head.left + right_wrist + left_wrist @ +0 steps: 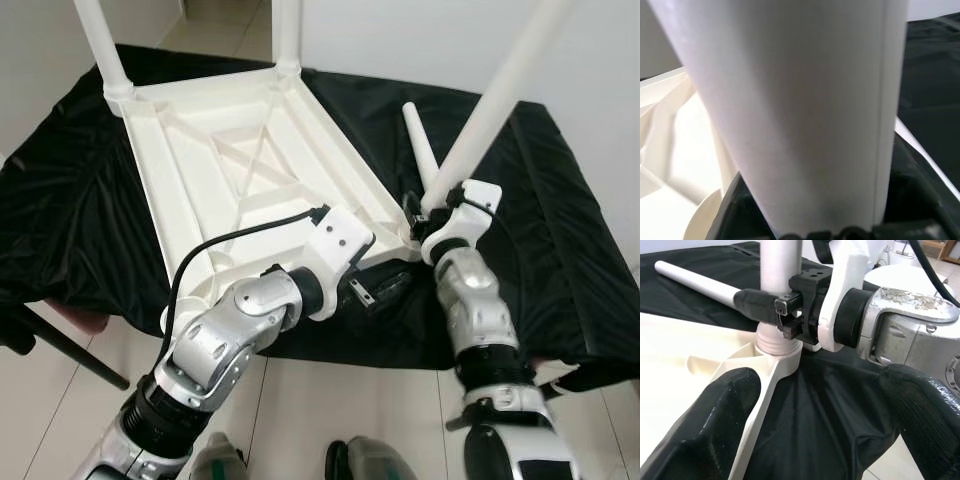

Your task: Building children table

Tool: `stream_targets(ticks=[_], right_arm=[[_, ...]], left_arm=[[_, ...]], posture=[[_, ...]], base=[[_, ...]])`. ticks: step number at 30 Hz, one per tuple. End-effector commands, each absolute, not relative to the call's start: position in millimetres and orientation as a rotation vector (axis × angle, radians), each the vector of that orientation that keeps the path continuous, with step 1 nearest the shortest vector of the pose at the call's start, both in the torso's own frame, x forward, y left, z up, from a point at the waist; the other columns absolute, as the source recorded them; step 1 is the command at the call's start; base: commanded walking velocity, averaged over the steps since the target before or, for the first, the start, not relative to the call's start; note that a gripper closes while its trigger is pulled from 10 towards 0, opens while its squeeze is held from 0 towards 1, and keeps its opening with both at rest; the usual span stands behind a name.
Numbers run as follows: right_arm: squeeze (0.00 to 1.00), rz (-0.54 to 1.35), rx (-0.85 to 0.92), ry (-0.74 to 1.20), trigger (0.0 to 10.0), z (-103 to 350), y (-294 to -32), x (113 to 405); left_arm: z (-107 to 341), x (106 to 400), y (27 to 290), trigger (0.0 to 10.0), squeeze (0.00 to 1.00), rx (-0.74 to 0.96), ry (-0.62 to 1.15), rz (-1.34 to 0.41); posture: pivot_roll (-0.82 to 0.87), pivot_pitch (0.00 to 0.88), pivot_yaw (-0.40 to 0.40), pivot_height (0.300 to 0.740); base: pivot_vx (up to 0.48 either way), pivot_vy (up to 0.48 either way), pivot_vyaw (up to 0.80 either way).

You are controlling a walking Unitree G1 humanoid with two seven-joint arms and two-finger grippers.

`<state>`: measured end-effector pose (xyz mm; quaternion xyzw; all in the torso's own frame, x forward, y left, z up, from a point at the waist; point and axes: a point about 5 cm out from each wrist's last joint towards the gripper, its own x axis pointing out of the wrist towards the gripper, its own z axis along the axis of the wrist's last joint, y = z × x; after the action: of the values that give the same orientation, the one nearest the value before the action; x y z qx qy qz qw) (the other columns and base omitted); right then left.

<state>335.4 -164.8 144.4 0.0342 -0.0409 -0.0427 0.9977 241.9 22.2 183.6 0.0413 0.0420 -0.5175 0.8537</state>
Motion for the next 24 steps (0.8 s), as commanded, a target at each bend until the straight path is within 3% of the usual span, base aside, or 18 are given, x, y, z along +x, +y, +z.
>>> stream_targets(ticks=[1, 5, 15, 16, 24], right_arm=[[0.00, -0.229, 0.099, -0.135, 10.0, 154, -175, 329], [0.00, -0.311, 0.114, -0.128, 10.0, 153, -170, 321], [0.00, -0.314, 0.111, -0.094, 10.0, 152, -160, 317], [1.00, -0.313, 0.110, -0.095, 10.0, 153, -160, 317], [1.00, -0.252, 0.119, -0.076, 10.0, 151, -160, 319]], left_arm=[[182, 238, 20, 10.0, 0.00, 0.096, 0.093, -1.124], [182, 238, 19, 10.0, 0.00, 0.096, 0.091, -1.122], [183, 239, 20, 10.0, 0.00, 0.092, 0.092, -1.119], [183, 239, 20, 10.0, 0.00, 0.093, 0.091, -1.119], [183, 239, 19, 10.0, 0.00, 0.091, 0.091, -1.121]], posture=[[-0.04, 0.026, -0.055, 0.740], [-0.04, 0.021, -0.060, 0.740], [-0.04, 0.013, -0.060, 0.740], [-0.04, 0.012, -0.059, 0.740], [-0.05, 0.016, -0.057, 0.740]], base=[[0.000, 0.000, 0.00], [0.000, 0.000, 0.00], [0.000, 0.000, 0.00], [0.000, 0.000, 0.00], [0.000, 0.000, 0.00]])
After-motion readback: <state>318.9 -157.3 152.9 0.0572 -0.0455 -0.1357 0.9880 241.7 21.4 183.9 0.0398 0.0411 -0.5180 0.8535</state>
